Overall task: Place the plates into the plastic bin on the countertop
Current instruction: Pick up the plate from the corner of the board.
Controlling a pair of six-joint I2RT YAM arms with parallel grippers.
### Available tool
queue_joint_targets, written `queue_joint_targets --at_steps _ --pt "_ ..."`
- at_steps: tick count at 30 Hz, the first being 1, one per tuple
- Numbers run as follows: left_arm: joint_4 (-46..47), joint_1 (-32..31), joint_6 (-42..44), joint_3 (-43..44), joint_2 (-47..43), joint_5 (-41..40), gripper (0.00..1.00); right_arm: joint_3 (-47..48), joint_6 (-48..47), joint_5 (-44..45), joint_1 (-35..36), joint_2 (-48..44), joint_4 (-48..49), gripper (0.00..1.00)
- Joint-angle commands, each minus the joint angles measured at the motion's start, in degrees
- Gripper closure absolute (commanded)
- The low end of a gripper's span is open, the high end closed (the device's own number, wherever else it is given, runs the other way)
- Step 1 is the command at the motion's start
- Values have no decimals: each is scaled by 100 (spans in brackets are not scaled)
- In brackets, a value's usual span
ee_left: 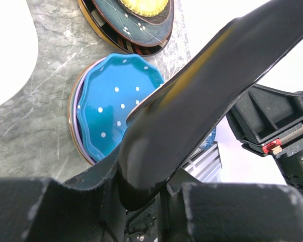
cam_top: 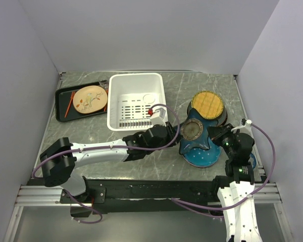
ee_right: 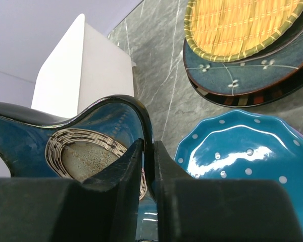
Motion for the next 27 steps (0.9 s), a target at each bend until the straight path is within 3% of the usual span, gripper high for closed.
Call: queue_joint_targets --at_steps 1,3,13,21,27 --pt "-65 1 412 252 -200 -139 99 113 176 -476 39 -97 803 70" --pt "-74 36 403 235 -261 -148 99 69 185 -485 48 -88 830 63" --pt "-127 308 403 199 -455 -60 99 16 176 -617 48 -79 882 51" --pt "-206 528 473 305 -569 19 99 -1 167 -810 39 -114 962 29" --pt "-197 598 596 366 -666 37 99 -36 185 -854 48 -106 1014 25"
